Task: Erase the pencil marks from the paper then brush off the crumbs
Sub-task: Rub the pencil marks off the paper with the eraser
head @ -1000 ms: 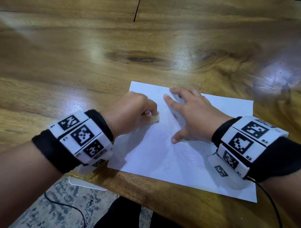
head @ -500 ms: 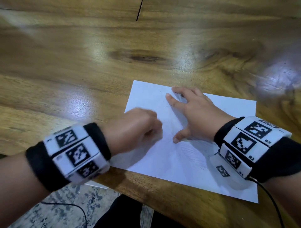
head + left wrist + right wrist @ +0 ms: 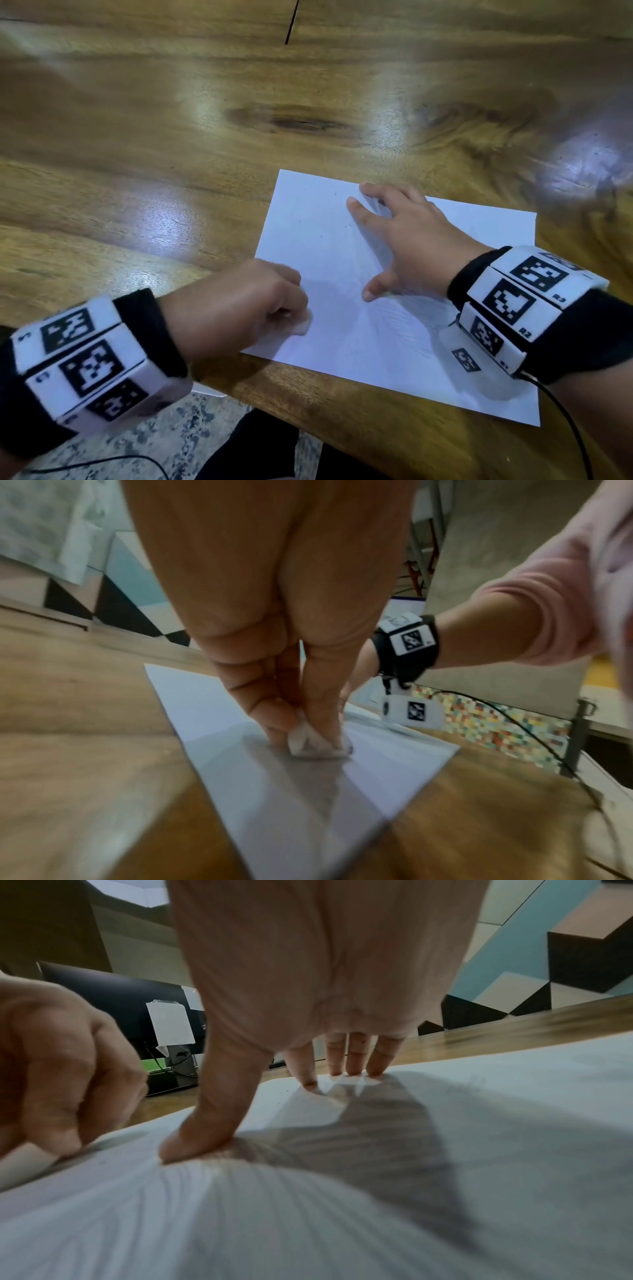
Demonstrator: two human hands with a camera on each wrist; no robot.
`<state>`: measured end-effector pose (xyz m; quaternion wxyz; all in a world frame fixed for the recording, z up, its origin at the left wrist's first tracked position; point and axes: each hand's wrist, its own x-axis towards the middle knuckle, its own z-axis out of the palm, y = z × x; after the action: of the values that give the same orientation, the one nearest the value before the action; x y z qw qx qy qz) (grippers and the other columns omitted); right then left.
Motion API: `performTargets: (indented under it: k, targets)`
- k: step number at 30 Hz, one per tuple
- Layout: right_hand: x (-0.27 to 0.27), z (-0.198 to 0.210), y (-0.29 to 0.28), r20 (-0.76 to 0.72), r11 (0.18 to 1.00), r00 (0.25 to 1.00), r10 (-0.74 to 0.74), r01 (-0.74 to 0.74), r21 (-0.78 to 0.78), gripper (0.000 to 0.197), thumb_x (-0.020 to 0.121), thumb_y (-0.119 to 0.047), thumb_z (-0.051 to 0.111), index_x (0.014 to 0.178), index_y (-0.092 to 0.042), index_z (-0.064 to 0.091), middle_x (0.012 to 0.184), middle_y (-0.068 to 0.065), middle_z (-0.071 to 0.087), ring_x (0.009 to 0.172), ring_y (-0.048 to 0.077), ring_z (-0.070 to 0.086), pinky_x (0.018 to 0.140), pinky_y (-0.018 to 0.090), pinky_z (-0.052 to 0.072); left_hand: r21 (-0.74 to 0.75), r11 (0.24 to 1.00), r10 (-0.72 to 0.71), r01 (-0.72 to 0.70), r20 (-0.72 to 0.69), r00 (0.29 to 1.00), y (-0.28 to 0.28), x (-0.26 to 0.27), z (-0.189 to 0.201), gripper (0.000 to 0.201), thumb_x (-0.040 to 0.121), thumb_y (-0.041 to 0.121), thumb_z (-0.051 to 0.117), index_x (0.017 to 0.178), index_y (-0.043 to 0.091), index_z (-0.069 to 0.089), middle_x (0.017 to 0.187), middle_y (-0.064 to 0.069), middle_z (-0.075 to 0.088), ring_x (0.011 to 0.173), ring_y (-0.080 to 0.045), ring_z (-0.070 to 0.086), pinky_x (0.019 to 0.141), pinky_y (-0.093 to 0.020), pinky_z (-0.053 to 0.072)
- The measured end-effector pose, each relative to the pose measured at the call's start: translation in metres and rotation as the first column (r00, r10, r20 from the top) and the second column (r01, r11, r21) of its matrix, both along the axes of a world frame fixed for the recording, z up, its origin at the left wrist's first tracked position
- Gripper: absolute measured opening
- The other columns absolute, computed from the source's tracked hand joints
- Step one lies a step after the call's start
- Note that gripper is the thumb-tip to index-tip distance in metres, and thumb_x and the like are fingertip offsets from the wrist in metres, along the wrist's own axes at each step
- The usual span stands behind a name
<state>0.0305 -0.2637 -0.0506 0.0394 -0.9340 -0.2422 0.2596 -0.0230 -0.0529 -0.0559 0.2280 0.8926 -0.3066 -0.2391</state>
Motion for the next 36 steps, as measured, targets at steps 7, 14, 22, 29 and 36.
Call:
performTargets:
  k: [7,14,22,29,36]
  targets:
    - [0.0,0.0,0.0,0.007,1.0,1.0,0.007,-0.007,-0.013,0.115,0.061,-0.06,0.072,0.147,-0.026,0.004,0.154,-0.004,-0.003,0.138,0.021,0.0,0.116,0.037,0.015,-0.026,0.996,0.087,-0.084,0.182,0.979,-0.006,0.027,-0.001,0.022,0.077,0.026,0.058,0.062,0.01,0.063,0.06,0.001,0.051,0.052,-0.013,0.048,0.051,-0.02,0.031]
    - [0.001,-0.001,0.0,0.005,1.0,1.0,0.001,-0.001,-0.008,0.116,0.061,-0.06,0.072,0.147,-0.027,0.003,0.154,-0.005,-0.003,0.138,0.021,-0.001,0.117,0.036,0.013,0.018,0.998,0.059,-0.061,0.109,0.992,-0.004,0.023,0.003,0.023,0.074,0.032,0.056,0.061,0.015,0.063,0.06,0.004,0.048,0.053,-0.011,0.045,0.053,-0.017,0.026]
    - [0.0,0.0,0.0,0.0,1.0,1.0,-0.005,0.005,-0.007,0.116,0.061,-0.06,0.072,0.147,-0.028,0.003,0.154,-0.005,-0.004,0.139,0.02,-0.002,0.117,0.036,0.014,0.035,0.999,-0.015,0.019,-0.1,0.995,0.015,-0.003,0.005,0.02,0.074,0.011,0.065,0.056,0.014,0.057,0.059,0.019,0.04,0.053,0.008,0.046,0.052,-0.004,0.031]
    - [0.0,0.0,0.001,-0.006,1.0,1.0,-0.006,0.006,-0.005,0.115,0.061,-0.059,0.072,0.147,-0.028,0.003,0.154,-0.007,-0.005,0.139,0.02,-0.002,0.117,0.036,0.013,0.004,0.996,0.091,-0.091,0.018,0.996,0.026,-0.01,0.004,0.026,0.077,0.028,0.058,0.057,0.01,0.058,0.058,0.01,0.04,0.058,0.002,0.041,0.053,-0.007,0.03]
    - [0.0,0.001,0.001,-0.005,1.0,1.0,-0.008,0.008,-0.008,0.115,0.061,-0.059,0.072,0.147,-0.028,0.003,0.154,-0.006,-0.005,0.139,0.02,-0.002,0.117,0.036,0.014,-0.01,0.99,0.14,-0.14,0.051,0.989,0.032,-0.008,0.002,0.035,0.079,0.04,0.047,0.065,0.014,0.066,0.065,0.008,0.054,0.064,-0.005,0.048,0.054,-0.014,0.033]
